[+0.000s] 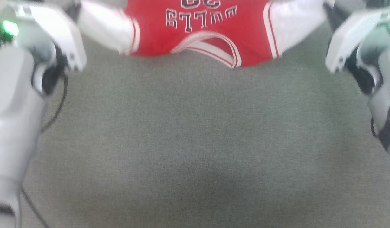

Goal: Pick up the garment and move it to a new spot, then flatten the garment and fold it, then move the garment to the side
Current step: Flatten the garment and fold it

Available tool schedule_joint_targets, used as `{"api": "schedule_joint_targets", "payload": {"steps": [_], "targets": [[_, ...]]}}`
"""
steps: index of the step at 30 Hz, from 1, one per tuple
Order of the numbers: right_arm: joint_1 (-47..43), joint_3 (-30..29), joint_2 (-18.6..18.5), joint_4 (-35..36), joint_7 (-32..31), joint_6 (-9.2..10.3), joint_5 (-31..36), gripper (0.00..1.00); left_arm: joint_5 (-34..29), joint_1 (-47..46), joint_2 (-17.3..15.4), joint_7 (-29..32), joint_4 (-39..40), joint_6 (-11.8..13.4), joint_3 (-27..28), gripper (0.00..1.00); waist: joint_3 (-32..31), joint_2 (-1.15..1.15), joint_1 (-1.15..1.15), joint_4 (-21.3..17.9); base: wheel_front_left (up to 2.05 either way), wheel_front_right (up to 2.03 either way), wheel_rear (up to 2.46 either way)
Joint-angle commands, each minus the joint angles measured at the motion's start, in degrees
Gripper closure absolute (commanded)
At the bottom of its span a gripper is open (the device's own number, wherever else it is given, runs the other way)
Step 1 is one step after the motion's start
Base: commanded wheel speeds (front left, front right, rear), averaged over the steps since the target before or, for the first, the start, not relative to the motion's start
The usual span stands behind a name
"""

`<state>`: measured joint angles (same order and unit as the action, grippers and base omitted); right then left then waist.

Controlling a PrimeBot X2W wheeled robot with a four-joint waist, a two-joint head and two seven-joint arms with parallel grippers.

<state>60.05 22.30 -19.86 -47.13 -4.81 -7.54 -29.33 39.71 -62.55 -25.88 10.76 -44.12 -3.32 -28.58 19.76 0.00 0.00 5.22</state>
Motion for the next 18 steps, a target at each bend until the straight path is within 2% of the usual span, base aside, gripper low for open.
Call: {"api": "schedule_joint_targets", "payload": {"steps": [1, 3, 8, 12, 18], "targets": [[-1.9, 1.1, -1.2, 1.7, -1.5, 0.10, -1.4, 1.00, 0.8, 2.0, -0.8, 0.9, 0.9, -0.1, 0.0, 1.00, -1.9, 0.00, 0.00, -0.6, 0.00, 0.00, 0.00], [-5.9, 3.0, -4.1, 5.9, -4.5, 0.10, -4.8, 1.00, 1.8, 6.5, -2.2, 3.4, 3.5, 0.1, -0.3, 1.00, -3.4, 0.00, 0.00, -0.9, 0.00, 0.00, 0.00], [-15.8, 6.2, -10.3, 15.7, -11.6, 0.09, -10.8, 1.00, 4.7, 18.5, -6.7, 7.9, 13.8, 3.3, 0.6, 1.00, -6.0, 0.00, 0.00, -1.7, 0.00, 0.00, 0.00], [-23.5, 6.6, -14.8, 22.5, -16.4, 0.10, -13.9, 1.00, 7.0, 29.3, -11.5, 10.7, 25.0, 8.0, 2.5, 1.00, -7.7, 0.00, 0.00, -2.0, 0.00, 0.00, 0.00], [-34.7, 7.3, -21.0, 32.9, -24.2, 0.09, -18.0, 1.00, 11.4, 46.1, -17.7, 14.0, 42.3, 16.7, 6.5, 1.00, -9.0, 0.00, 0.00, -2.2, 0.00, 0.00, 0.00]]}}
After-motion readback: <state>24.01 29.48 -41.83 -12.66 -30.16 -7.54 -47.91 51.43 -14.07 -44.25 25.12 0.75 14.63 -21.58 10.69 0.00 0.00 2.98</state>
